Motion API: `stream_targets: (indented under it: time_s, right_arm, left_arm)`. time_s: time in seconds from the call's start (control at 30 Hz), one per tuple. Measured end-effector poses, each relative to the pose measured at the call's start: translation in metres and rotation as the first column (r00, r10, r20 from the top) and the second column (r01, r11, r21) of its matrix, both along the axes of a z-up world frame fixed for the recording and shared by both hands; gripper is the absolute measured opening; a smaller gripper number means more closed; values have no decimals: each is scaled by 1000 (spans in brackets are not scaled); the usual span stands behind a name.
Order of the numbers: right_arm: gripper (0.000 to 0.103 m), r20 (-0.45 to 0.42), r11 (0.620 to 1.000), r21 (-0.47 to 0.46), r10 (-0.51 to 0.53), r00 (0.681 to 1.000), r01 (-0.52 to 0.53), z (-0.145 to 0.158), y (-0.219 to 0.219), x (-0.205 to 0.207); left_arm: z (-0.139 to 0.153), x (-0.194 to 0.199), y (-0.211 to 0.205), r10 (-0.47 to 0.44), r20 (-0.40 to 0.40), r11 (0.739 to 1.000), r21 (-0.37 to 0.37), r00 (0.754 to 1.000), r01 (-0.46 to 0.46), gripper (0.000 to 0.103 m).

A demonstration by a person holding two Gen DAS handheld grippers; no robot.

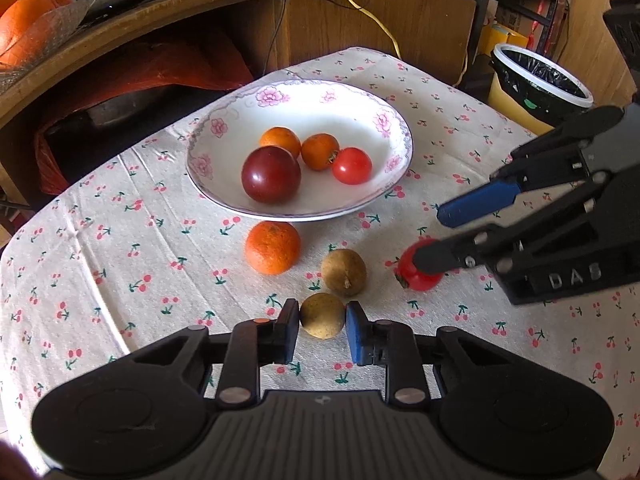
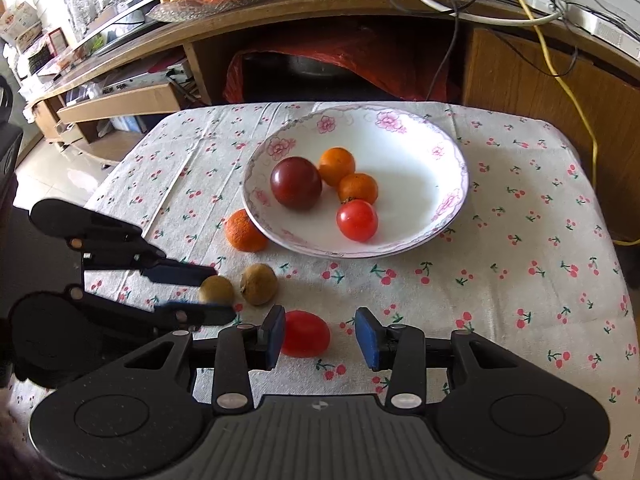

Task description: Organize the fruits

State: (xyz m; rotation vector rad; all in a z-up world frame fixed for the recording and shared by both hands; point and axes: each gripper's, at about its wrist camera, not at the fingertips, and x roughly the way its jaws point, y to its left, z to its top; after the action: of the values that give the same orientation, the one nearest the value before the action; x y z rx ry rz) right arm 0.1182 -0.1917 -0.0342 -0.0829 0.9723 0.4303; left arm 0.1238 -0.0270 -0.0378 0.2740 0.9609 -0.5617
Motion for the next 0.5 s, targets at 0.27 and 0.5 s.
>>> stream_targets:
  time_s: [0.27,0.5]
  right_arm:
    - [35,-23,998,2,55,998,-55,-5,10,-3]
    - [35,-62,997,-10,80,995,-81,-14,19,-3]
  left_arm:
    - [-3,-1,3,0,-2,1000,6,1000,0,34]
    - [-5,-2,3,-8,-9,1000,13,1000,8,35]
